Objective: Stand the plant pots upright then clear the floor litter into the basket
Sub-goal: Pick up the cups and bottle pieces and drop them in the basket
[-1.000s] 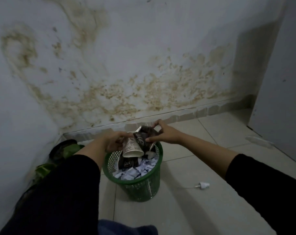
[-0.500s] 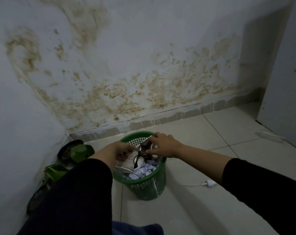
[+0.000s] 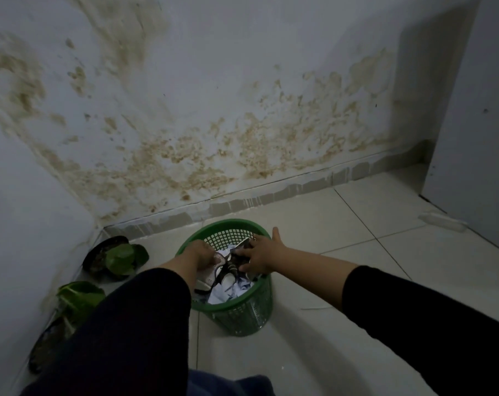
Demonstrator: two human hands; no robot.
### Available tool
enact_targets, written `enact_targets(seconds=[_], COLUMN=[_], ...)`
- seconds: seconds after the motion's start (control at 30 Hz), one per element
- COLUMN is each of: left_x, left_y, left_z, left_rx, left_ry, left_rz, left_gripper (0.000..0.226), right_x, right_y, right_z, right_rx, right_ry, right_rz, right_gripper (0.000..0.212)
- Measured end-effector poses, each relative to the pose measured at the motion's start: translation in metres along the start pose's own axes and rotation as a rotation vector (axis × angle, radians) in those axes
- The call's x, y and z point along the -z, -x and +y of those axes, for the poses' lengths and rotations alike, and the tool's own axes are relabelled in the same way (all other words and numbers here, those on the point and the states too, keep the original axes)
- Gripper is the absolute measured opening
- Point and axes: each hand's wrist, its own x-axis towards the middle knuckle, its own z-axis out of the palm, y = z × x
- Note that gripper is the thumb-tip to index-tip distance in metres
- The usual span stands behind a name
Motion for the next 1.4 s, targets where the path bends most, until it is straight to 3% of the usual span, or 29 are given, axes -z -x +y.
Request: enact_targets(seconds=[0.1,0.2,0.27,0.43,0.57,0.67,0.9,1.03,1.1,1.23,1.4], left_x=[0.0,-0.004,-0.005,0.004,-0.007,-0.028,-0.094,-0.133,-0.155,-0.203,-0.25], left_y=[-0.009,-0.006,-0.009,-0.005,0.001,0.003,0.005,0.0,0.0,0.005,0.003], left_z=[0.001,0.004,0.007,0.038,0.076,0.106,0.146,0.158,0.162,0.159,0.154], left_rx=[-0.077,-0.036,-0.017,-0.059,-0.221,-0.332,-0.492,-0.526,-0.485,-0.295,-0.276], left_ry=[-0.072,-0.1,-0.089,-0.052,0.17,0.307,0.384,0.312,0.184,-0.222,-0.385], left_rz=[0.118,0.068,0.067,0.244,0.449,0.456,0.251,-0.007,-0.226,-0.608,-0.721], left_gripper=[0.022,0.019,0.027,0.03,0.019,0.01,0.007,0.008,0.01,0.04,0.052], right_x=[-0.001,-0.004,0.003,0.024,0.023,0.012,-0.026,-0.046,-0.06,-0.086,-0.113], right_y=[0.002,0.004,0.007,0.023,0.034,0.048,0.089,0.11,0.12,0.14,0.162], right_z=[0.001,0.001,0.002,0.035,0.085,0.126,0.196,0.227,0.241,0.266,0.289], right_rx=[0.058,0.087,0.095,0.215,0.123,-0.008,-0.276,-0.391,-0.447,-0.556,-0.666], right_ry=[-0.044,-0.052,-0.215,-0.575,-0.673,-0.724,-0.624,-0.555,-0.54,-0.525,-0.576], right_rz=[0.075,0.029,0.063,0.434,0.562,0.572,0.484,0.359,0.306,0.217,0.119], right_gripper=[0.067,0.066,0.061,0.038,0.024,0.022,0.026,0.026,0.026,0.028,0.025])
